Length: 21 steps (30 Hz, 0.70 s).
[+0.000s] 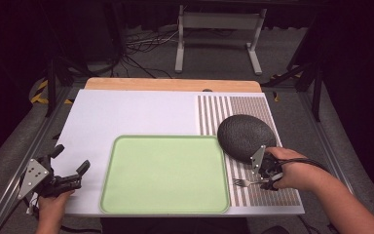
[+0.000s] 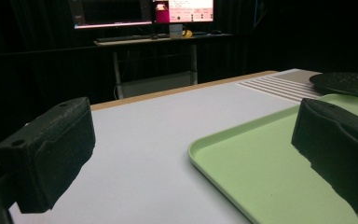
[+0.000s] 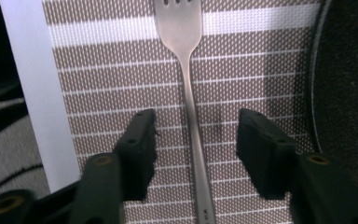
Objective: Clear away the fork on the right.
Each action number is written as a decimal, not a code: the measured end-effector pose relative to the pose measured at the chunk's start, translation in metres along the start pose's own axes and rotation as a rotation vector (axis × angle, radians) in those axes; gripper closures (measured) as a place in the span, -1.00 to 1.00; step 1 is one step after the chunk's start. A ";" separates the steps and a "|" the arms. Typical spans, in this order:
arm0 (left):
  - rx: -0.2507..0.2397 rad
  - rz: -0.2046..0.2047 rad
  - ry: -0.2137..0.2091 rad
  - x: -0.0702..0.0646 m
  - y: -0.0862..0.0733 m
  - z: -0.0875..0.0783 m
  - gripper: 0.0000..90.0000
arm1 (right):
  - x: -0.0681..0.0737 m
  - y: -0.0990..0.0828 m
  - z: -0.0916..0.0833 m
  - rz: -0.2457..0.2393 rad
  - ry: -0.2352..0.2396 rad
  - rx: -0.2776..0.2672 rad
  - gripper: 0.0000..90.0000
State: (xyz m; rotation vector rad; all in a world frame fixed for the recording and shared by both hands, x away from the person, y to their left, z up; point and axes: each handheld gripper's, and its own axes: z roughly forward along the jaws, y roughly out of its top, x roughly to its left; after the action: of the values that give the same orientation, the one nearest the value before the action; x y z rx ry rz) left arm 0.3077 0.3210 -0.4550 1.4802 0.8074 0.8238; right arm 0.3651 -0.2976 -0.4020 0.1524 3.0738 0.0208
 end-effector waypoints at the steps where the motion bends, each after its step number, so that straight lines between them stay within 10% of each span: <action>1: 0.001 0.000 0.000 0.000 0.000 0.000 -1.00 | -0.001 0.001 0.001 -0.013 0.000 0.009 0.18; 12: 0.000 0.000 -0.001 0.000 0.000 0.000 -1.00 | 0.000 0.009 0.012 -0.096 0.015 0.092 0.81; 21: -0.002 0.001 0.000 0.000 0.000 -0.001 -1.00 | 0.001 0.010 0.013 -0.105 0.019 0.100 0.87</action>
State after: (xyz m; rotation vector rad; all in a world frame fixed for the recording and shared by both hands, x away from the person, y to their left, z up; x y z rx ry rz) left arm 0.3073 0.3215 -0.4547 1.4791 0.8051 0.8250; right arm 0.3661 -0.2872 -0.4153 -0.0050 3.0979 -0.1373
